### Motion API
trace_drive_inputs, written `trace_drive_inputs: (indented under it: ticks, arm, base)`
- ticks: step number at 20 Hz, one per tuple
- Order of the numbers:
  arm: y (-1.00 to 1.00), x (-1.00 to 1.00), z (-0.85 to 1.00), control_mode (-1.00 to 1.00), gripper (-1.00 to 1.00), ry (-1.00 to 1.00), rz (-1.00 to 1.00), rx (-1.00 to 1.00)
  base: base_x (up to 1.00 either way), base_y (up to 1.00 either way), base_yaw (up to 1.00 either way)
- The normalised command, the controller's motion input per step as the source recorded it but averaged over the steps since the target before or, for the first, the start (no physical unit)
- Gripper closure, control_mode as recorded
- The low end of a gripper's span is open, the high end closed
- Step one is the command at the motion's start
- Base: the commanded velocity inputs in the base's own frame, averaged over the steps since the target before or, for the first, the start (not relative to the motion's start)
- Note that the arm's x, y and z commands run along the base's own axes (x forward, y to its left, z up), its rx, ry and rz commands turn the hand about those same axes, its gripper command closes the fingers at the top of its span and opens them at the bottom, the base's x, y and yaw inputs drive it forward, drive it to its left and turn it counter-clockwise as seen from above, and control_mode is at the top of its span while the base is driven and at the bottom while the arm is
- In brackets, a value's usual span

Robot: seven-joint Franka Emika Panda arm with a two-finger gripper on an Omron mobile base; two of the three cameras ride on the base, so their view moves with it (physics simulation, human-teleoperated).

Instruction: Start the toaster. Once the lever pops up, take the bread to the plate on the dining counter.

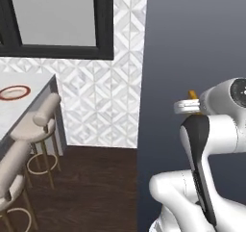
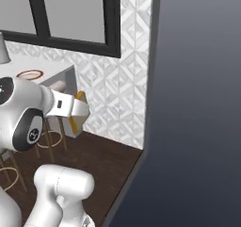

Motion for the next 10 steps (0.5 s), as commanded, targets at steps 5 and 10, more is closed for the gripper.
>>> trace_drive_inputs:
  ticks: [5,10]
  arm:
    - [0.0,0.0,0.0,1.0,1.0,0.0,0.0,0.0]
    - [0.0,0.0,0.0,1.0,1.0,0.0,0.0,0.0]
  base:
    - [0.99,-0.65,0.4]
    - [0.84,-0.53,0.56]
